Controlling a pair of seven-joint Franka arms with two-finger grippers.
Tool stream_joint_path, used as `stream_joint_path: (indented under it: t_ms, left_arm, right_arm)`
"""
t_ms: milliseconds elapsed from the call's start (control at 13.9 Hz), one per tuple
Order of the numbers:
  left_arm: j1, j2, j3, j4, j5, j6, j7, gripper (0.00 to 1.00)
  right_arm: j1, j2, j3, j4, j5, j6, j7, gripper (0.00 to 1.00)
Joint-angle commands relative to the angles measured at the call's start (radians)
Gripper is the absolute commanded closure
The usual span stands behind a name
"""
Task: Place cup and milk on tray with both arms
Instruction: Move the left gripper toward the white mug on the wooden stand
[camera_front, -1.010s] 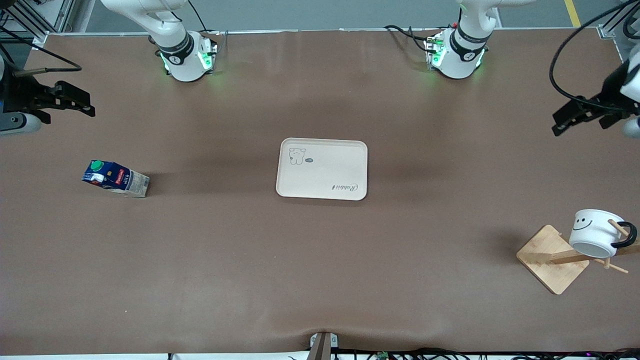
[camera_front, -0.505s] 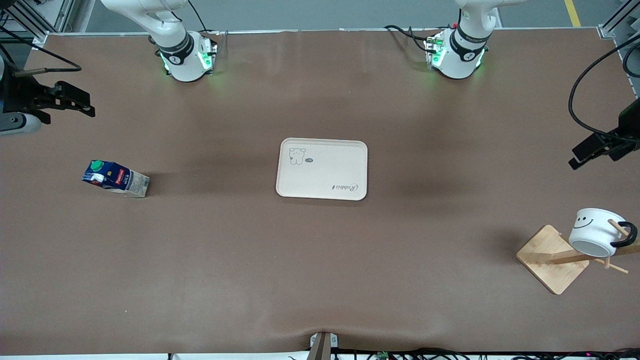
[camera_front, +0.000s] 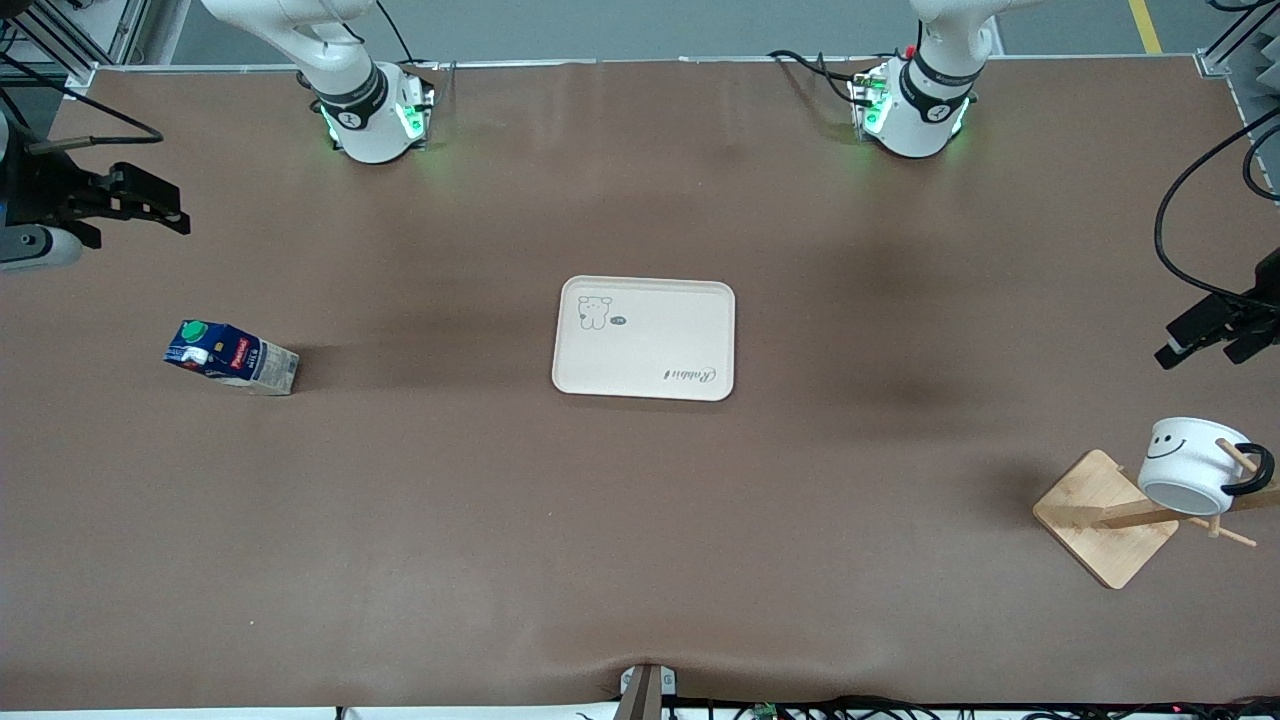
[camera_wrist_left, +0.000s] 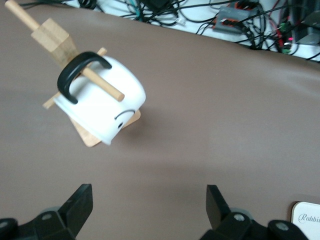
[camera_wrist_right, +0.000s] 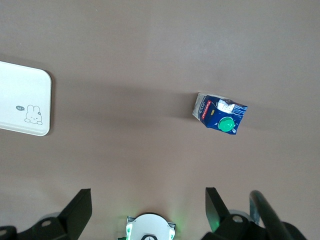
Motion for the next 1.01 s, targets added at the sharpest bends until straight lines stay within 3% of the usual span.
stream_joint_path:
  t_ms: [0,361,865,938]
  left_arm:
    - [0.049,0.050,-0.006,-0.001,-0.097,0.058,0.179,0.00]
    - [0.093,0.167,-0.005,0.015,-0.328,0.103,0.534,0.00]
    - [0.095,0.334,-0.006,0.172,-0.348,0.110,0.597,0.00]
    - [0.095,0.346,-0.006,0.181,-0.353,0.110,0.599,0.06]
  right_arm:
    - [-0.012,0.000,0.006,-0.002,0.018,0.000,-0.003,0.00]
    - [-0.012,0.002,0.006,-0.002,0.018,0.000,-0.003,0.00]
    - [-0.012,0.015,0.004,-0.002,0.021,0.000,-0.005,0.00]
    - [-0.013,0.020,0.004,-0.002,0.021,0.000,-0.003,0.00]
